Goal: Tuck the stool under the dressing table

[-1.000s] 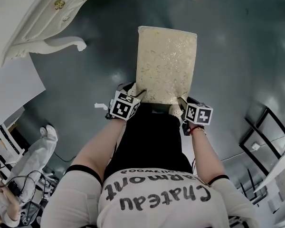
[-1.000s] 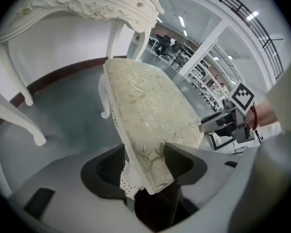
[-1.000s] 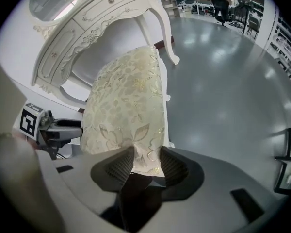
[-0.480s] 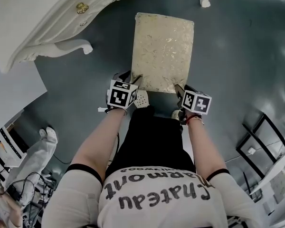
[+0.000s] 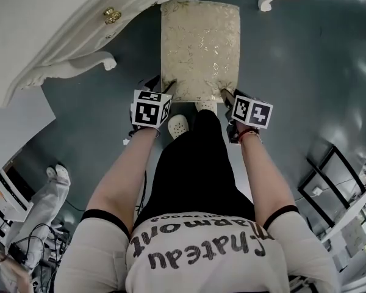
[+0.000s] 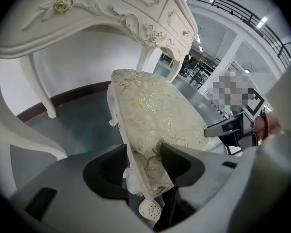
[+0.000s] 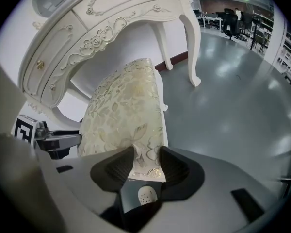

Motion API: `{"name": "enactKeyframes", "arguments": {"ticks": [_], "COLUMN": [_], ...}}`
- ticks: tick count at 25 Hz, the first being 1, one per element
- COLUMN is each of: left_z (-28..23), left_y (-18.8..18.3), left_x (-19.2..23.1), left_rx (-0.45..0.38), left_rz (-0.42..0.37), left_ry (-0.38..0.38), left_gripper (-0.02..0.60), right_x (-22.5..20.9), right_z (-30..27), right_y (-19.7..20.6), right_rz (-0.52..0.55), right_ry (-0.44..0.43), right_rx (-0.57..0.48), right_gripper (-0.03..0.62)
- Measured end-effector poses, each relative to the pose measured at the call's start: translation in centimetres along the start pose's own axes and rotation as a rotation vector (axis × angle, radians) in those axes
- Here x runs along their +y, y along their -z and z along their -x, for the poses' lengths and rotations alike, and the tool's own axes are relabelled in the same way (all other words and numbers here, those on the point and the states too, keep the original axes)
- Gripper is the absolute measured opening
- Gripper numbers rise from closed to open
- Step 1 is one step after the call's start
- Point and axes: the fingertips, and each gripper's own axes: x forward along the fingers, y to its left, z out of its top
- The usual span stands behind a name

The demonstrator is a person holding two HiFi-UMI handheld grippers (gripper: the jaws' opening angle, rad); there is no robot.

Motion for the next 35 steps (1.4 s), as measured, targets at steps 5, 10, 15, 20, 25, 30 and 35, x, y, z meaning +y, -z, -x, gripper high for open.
{"name": "enactKeyframes", "arguments": {"ticks": [5,10,15,20,25,30,35], "left_z": [-0.2,-0.8,-1.4,-1.6,-1.5,-1.3,-0.3], "left_y": [-2.0,-5.1,-8.0,-10.5,-12.9,-15.8,-15.8], "left_x": [1.2,2.6,3.5,5.0,7.5,8.9,8.0], "left_rx": [-0.049,-0.121,-0.177,-0.23,-0.281,-0.375,-0.403], "left_rz": [0.067,0.119,0.125,0.182,0.252,0.295,0.271], "left_ry": [-0.021,-0.088,-0.148,-0.184,-0.233,-0.281,-0.243], "left_gripper": [0.227,0.225,0.215,0.215,0.212,0.212,0.212], "right_x": [0.5,0.9,1.0,1.6,3.3,3.9,6.4], "right_z": [-0.4,-1.4,-2.2,-3.3,-4.5,-5.4,-6.6], "right_y": [-2.8,-7.0,-11.1,-14.6,-17.9,-21.5,-24.3], "right_rz": [0.015,0.045,0.093,0.106,0.107,0.101,0.107], "right_ry": [-0.006,0.017,-0.01,-0.043,-0.083,-0.09,-0.111], "right_rx": [-0.065,-0.102,-0.101,-0.095,-0.129,-0.188,-0.235], "right_gripper": [0.19,0.19,0.19,0.193,0.193,0.193,0.193]}}
